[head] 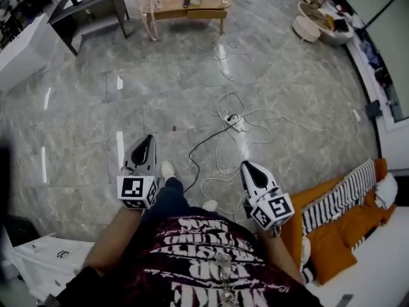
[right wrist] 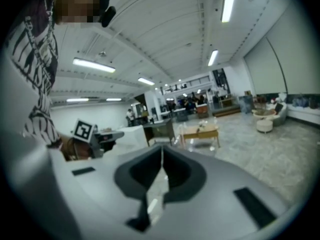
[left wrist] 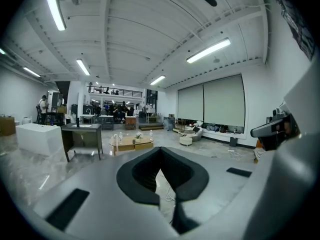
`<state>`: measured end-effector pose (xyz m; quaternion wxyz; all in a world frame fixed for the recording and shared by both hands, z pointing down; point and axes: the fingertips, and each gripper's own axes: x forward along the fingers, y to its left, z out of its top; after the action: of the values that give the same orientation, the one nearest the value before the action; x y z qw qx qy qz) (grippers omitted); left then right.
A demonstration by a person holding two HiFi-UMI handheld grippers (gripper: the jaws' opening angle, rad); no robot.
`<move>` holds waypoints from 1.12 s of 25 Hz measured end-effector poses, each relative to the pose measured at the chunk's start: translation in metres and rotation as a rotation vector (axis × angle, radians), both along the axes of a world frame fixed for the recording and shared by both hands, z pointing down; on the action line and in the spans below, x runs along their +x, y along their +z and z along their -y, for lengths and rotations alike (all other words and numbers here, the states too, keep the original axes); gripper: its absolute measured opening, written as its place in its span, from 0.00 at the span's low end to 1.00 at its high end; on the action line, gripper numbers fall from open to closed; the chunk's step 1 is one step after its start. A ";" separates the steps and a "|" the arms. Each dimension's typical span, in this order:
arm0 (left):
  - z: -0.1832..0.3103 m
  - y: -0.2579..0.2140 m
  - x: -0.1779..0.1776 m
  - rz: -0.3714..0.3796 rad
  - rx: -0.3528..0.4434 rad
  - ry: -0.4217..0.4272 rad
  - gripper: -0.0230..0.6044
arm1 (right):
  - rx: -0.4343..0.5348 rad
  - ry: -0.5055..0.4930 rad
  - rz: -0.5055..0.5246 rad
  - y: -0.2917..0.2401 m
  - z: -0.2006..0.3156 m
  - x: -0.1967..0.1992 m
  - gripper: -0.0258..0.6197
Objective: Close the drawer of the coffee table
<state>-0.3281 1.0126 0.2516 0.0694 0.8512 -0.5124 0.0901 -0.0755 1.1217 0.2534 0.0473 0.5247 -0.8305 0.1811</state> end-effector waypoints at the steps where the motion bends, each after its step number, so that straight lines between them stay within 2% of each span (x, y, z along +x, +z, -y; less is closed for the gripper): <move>1: 0.015 0.000 -0.007 0.005 0.009 0.011 0.07 | -0.001 -0.019 -0.002 0.003 0.019 -0.014 0.09; 4: 0.053 0.003 -0.043 0.039 0.019 0.033 0.07 | 0.026 -0.063 -0.011 0.003 0.082 -0.058 0.09; 7: 0.091 0.002 -0.088 0.054 0.015 0.018 0.07 | 0.060 -0.098 -0.007 -0.015 0.146 -0.102 0.09; 12: 0.146 0.000 -0.147 -0.015 0.021 -0.027 0.07 | 0.059 -0.113 -0.052 -0.030 0.206 -0.151 0.09; 16: 0.172 0.010 -0.166 -0.048 -0.009 -0.021 0.07 | 0.052 -0.096 -0.077 -0.035 0.222 -0.169 0.09; 21: 0.183 0.023 -0.174 -0.062 -0.042 -0.020 0.07 | 0.035 -0.074 -0.078 -0.038 0.237 -0.169 0.09; 28: 0.186 0.033 -0.183 -0.082 -0.067 -0.072 0.07 | 0.036 -0.125 -0.093 -0.042 0.246 -0.179 0.09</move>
<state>-0.5107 0.8270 0.2841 0.1217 0.8325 -0.5360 0.0697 -0.2542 0.8754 0.2114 0.0876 0.4804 -0.8616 0.1382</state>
